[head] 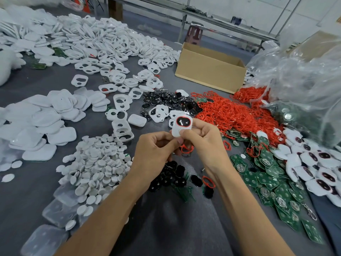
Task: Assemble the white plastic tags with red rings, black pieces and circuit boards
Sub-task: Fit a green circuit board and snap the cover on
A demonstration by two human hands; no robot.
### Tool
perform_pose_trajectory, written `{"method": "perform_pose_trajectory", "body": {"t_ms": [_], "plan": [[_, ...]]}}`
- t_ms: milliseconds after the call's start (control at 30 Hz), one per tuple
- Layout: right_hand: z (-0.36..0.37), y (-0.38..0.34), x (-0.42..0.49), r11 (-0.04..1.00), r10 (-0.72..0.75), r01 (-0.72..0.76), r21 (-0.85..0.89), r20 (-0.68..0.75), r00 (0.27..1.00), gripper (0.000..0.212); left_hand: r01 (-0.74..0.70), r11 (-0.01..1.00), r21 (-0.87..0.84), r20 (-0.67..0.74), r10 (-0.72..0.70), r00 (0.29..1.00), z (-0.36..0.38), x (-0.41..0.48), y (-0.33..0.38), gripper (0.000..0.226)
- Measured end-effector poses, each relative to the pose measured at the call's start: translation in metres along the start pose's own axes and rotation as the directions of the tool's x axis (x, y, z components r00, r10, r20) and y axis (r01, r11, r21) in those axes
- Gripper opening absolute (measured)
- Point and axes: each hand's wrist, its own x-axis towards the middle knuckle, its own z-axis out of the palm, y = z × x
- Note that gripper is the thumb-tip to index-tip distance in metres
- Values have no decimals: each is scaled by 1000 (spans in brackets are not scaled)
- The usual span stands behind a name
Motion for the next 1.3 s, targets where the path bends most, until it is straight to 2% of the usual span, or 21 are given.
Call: {"method": "perform_pose_trajectory", "body": {"t_ms": [200, 400, 633, 1033, 1300], "plan": [[-1, -2, 1, 1000, 18, -18, -6, 12, 1000, 19, -24, 1000, 17, -13, 24, 1000, -1, 0, 0, 13], [-2, -2, 0, 999, -25, 24, 22, 2, 1000, 19, -45, 999, 17, -16, 45, 999, 2, -1, 0, 14], [-1, -2, 2, 999, -14, 12, 33, 49, 999, 19, -45, 999, 5, -35, 45, 998, 0, 0, 1, 10], [-2, 1, 3, 997, -3, 2, 72, 12, 1000, 18, -54, 999, -4, -21, 54, 998, 2, -1, 1, 8], [-5, 0, 2, 999, -7, 3, 50, 83, 997, 20, -51, 999, -11, -26, 51, 998, -1, -1, 2, 9]]}}
